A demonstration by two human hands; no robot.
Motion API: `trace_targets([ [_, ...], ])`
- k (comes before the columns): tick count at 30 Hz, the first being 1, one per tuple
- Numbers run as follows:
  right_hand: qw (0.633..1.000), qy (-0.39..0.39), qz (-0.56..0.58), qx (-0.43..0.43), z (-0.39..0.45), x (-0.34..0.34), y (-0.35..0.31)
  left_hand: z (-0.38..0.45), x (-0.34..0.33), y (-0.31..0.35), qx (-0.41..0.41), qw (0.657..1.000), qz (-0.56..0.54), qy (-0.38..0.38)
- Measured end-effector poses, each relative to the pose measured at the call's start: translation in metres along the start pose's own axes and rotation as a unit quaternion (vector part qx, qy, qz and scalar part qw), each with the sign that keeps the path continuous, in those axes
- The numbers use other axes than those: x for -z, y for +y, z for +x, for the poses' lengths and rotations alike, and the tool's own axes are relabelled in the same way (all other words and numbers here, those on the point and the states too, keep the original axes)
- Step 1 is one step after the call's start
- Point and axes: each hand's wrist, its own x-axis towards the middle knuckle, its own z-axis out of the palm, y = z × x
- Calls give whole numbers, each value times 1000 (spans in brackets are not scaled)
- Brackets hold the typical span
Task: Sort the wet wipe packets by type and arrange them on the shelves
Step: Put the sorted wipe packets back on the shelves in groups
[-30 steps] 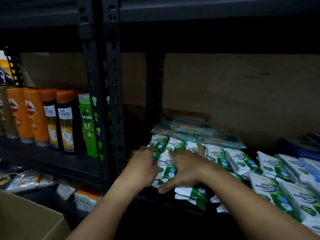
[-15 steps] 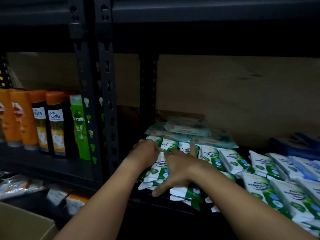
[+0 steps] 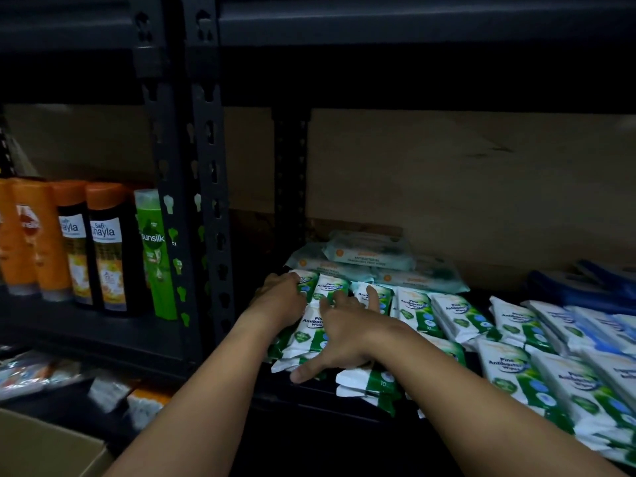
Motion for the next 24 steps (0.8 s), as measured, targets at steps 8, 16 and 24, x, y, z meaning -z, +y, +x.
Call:
trace_targets([
  [8, 999, -7, 42, -9, 3, -6, 2, 7, -2, 3, 6, 1000, -5, 10],
  [16, 966, 171, 188, -54, -1, 2, 81, -5, -4, 45, -204, 978, -2, 54],
  [24, 944, 228, 161, -177, -13, -8, 115, -1, -31, 106, -219, 974, 42, -45],
])
